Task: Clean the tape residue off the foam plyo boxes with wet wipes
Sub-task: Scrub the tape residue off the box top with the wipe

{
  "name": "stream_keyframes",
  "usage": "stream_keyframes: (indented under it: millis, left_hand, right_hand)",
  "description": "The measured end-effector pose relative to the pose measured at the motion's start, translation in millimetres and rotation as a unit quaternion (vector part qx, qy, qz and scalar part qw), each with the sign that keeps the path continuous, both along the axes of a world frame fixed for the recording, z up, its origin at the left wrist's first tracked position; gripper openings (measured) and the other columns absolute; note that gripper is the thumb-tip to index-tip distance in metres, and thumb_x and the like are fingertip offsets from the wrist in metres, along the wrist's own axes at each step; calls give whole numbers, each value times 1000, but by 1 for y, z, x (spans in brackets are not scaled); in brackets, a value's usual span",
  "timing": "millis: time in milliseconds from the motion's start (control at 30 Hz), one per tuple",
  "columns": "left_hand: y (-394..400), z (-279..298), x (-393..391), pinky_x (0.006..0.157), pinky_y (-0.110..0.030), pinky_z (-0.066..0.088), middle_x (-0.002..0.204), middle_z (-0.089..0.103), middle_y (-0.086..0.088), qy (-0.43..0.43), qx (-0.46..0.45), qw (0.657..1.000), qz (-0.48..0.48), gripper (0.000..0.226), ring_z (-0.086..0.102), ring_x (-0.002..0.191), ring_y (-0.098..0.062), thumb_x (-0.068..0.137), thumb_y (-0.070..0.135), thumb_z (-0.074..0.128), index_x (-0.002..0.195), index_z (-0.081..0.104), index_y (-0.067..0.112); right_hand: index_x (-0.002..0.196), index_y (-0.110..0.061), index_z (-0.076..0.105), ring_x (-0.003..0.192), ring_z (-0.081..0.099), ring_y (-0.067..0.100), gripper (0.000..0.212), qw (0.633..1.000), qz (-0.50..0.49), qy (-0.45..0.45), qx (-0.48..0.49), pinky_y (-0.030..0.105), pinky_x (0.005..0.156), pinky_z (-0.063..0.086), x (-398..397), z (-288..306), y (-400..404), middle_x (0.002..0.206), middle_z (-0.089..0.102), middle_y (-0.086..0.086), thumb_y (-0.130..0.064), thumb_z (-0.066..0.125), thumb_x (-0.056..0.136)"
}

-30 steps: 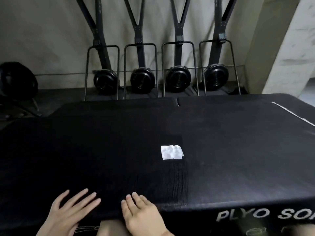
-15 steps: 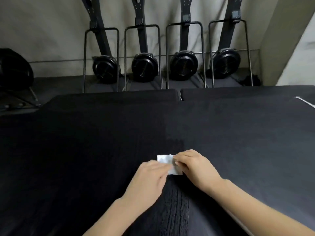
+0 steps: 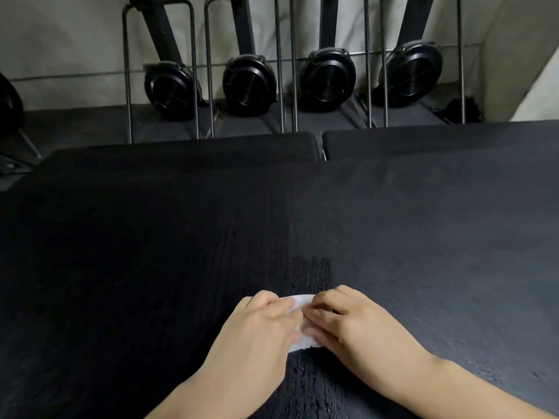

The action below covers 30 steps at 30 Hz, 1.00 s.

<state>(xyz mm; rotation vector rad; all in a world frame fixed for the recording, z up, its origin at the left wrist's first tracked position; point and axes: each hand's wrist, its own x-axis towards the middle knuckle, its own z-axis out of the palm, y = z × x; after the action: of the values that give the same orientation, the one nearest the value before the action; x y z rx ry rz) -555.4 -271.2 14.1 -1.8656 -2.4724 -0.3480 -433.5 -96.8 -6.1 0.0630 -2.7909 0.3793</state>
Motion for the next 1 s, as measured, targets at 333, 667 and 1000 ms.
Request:
stream_keyframes:
  millis: [333, 667, 1000]
  left_hand:
    - [82, 9, -50, 58, -32, 51, 77, 60, 0, 33, 20, 994, 98, 18, 57, 68, -20, 76, 3, 72, 88, 71, 17]
    - [68, 13, -39, 47, -24, 34, 48, 46, 9, 91, -24, 994, 58, 32, 44, 44, -14, 46, 3, 78, 61, 64, 27]
    - [128, 4, -104, 73, -31, 42, 89, 60, 8, 103, -17, 988, 112, 28, 50, 78, -16, 100, 17, 46, 119, 63, 27]
  right_hand:
    - [77, -19, 69, 74, 52, 21, 13, 996, -87, -5, 29, 37, 65, 50, -81, -6, 59, 79, 55, -3, -9, 75, 80]
    - [71, -24, 66, 66, 45, 18, 19, 997, -67, 26, 4, 34, 61, 45, -59, -13, 51, 74, 50, -6, -12, 72, 84]
    - [84, -17, 70, 74, 47, 23, 19, 992, -124, -16, 12, 43, 69, 51, -144, -2, 91, 82, 51, 1, -2, 59, 87]
